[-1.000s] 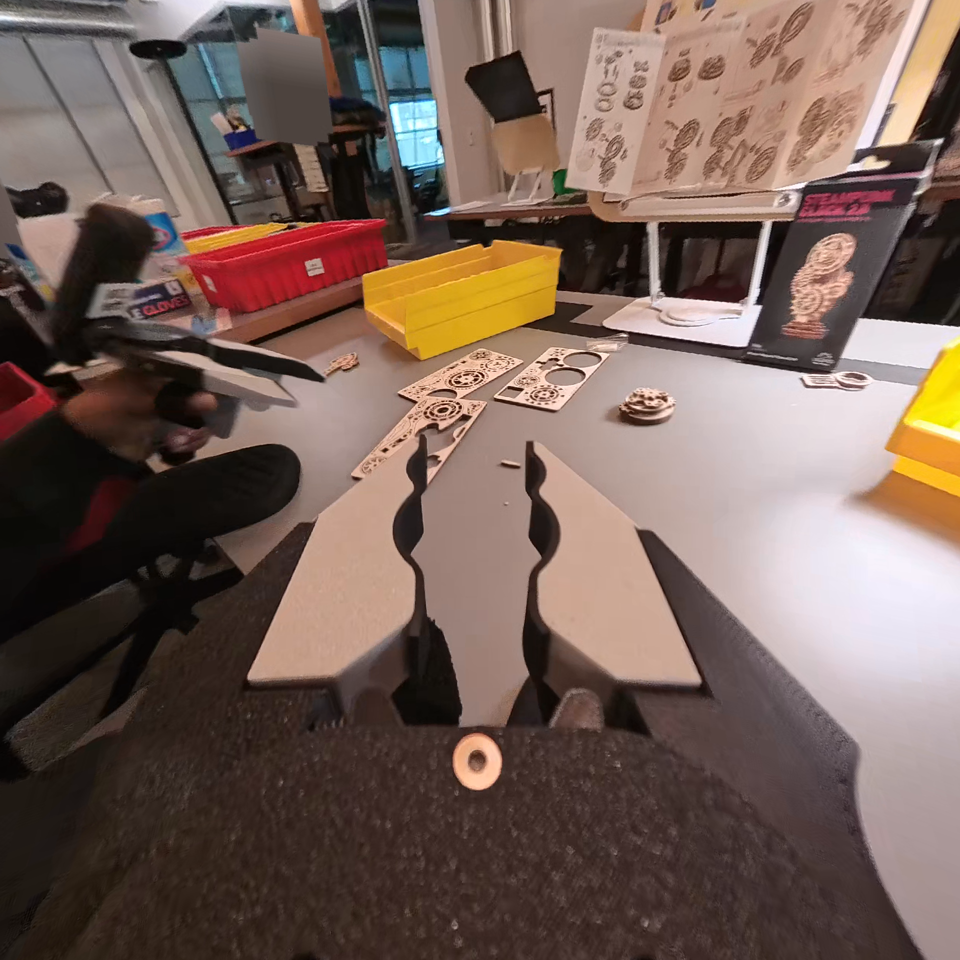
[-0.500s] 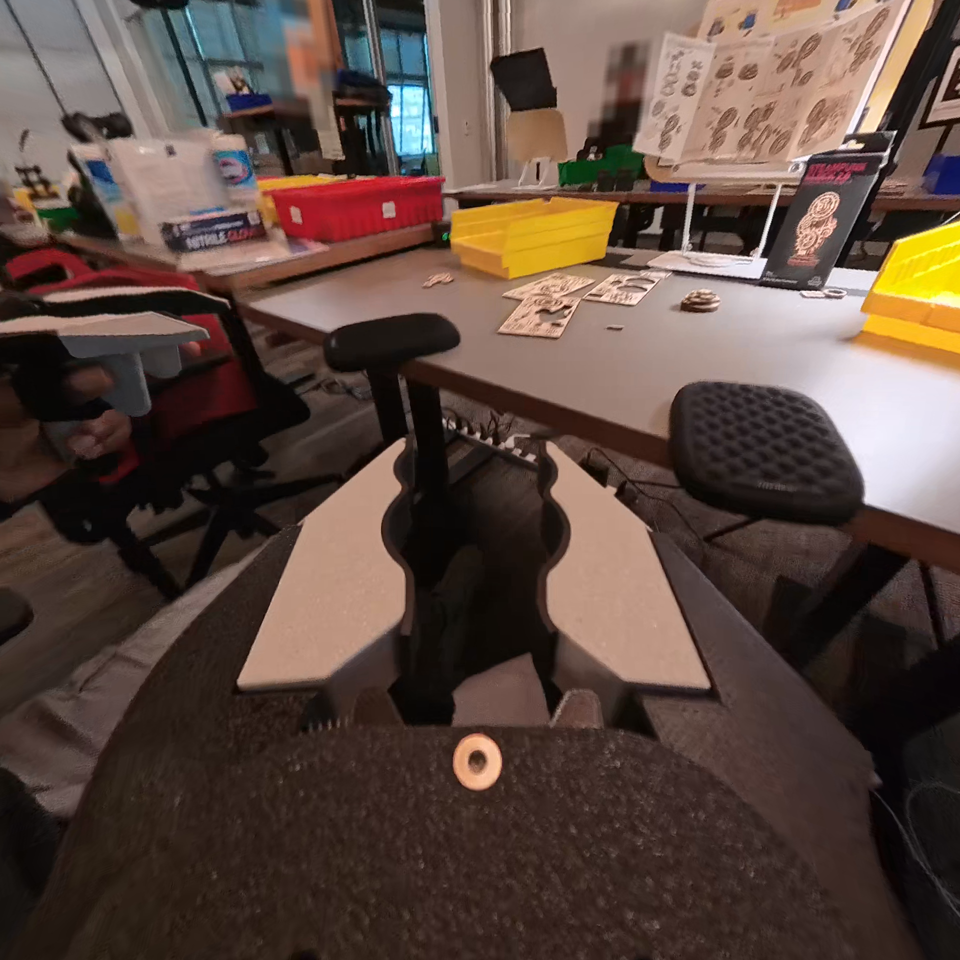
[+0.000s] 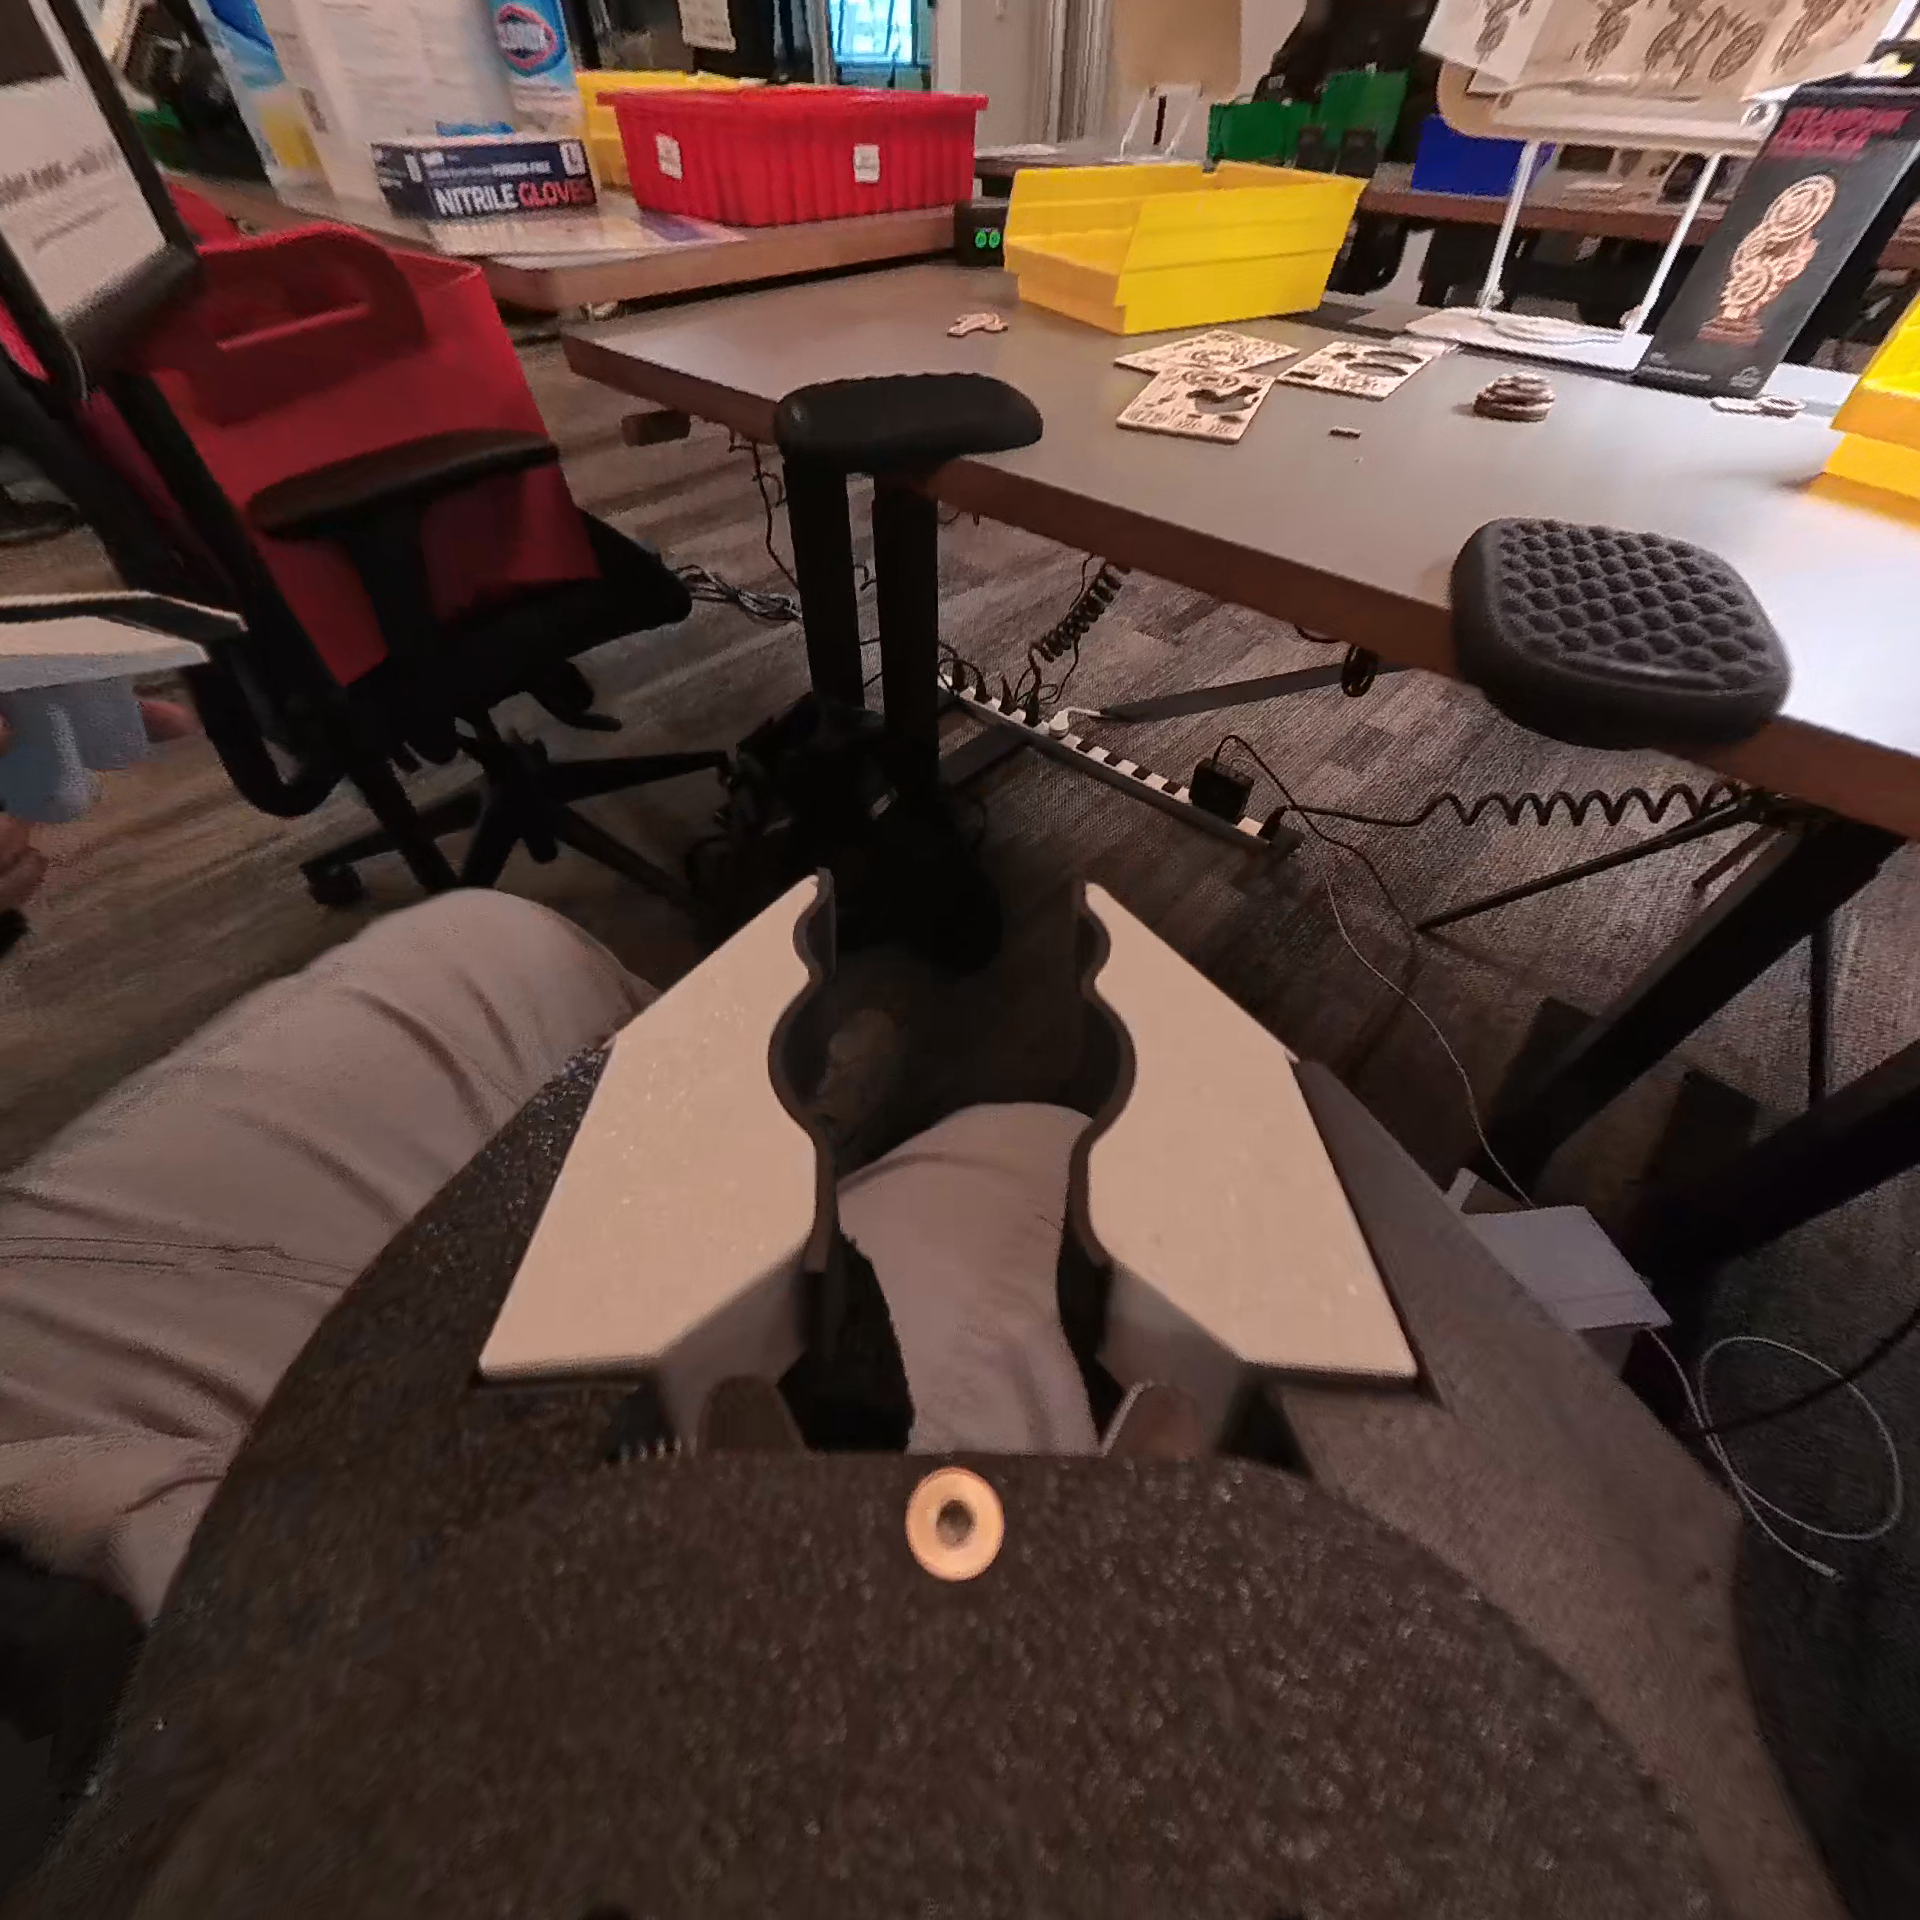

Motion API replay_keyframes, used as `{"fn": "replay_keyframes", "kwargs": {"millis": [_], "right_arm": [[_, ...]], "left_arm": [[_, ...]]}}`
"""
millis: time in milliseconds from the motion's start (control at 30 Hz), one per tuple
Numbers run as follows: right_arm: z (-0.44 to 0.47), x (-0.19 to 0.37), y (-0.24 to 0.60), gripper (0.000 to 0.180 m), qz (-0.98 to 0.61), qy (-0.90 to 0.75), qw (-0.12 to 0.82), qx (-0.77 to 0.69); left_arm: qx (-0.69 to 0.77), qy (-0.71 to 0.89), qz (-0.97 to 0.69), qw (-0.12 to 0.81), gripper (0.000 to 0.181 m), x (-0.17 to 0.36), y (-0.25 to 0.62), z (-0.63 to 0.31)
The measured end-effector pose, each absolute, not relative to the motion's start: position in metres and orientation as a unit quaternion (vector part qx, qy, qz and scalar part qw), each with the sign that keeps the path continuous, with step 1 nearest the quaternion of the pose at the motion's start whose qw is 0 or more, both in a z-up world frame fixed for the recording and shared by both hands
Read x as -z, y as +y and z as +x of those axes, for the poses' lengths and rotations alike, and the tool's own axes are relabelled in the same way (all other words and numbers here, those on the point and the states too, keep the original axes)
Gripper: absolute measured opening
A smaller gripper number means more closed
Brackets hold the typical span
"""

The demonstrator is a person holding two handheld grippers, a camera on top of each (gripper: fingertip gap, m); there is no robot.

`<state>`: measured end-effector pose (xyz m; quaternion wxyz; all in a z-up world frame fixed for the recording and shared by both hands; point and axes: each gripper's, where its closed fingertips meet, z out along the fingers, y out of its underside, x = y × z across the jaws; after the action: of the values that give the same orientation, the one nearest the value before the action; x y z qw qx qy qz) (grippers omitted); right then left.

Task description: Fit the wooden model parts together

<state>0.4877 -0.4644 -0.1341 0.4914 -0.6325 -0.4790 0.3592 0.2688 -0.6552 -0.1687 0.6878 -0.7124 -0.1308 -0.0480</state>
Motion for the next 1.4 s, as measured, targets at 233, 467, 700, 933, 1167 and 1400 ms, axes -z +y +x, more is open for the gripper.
{"fn": "replay_keyframes", "kwargs": {"millis": [233, 467, 700, 933, 1167, 1400], "right_arm": [[0.472, 0.166, -0.477, 0.043, -0.612, -0.492, 0.489, -0.38], [0.428, 0.187, -0.51, 0.044, -0.565, -0.52, 0.492, -0.41], [0.319, 0.215, -0.577, 0.047, -0.491, -0.621, 0.432, -0.433], [0.171, 0.28, -0.756, 0.041, -0.313, -0.736, 0.269, -0.537], [0.081, 0.277, -0.946, 0.038, -0.24, -0.757, 0.119, -0.596], [0.026, 0.053, -1.021, 0.037, -0.267, -0.749, 0.137, -0.59]], "left_arm": [[-0.044, -0.16, -0.716, 0.678, 0.041, 0.18, -0.739, 0.286], [-0.156, -0.256, -0.691, 0.658, 0.04, 0.197, -0.862, 0.303], [-0.213, -0.305, -0.69, 0.621, 0.04, 0.209, -0.927, 0.255], [-0.246, -0.276, -0.673, 0.641, 0.014, 0.237, -0.983, 0.143], [-0.333, -0.276, -0.599, 0.674, 0.0, 0.205, -1.058, 0.014], [-0.271, -0.373, -0.596, 0.657, 0.0, 0.051, -1.126, -0.012]]}}
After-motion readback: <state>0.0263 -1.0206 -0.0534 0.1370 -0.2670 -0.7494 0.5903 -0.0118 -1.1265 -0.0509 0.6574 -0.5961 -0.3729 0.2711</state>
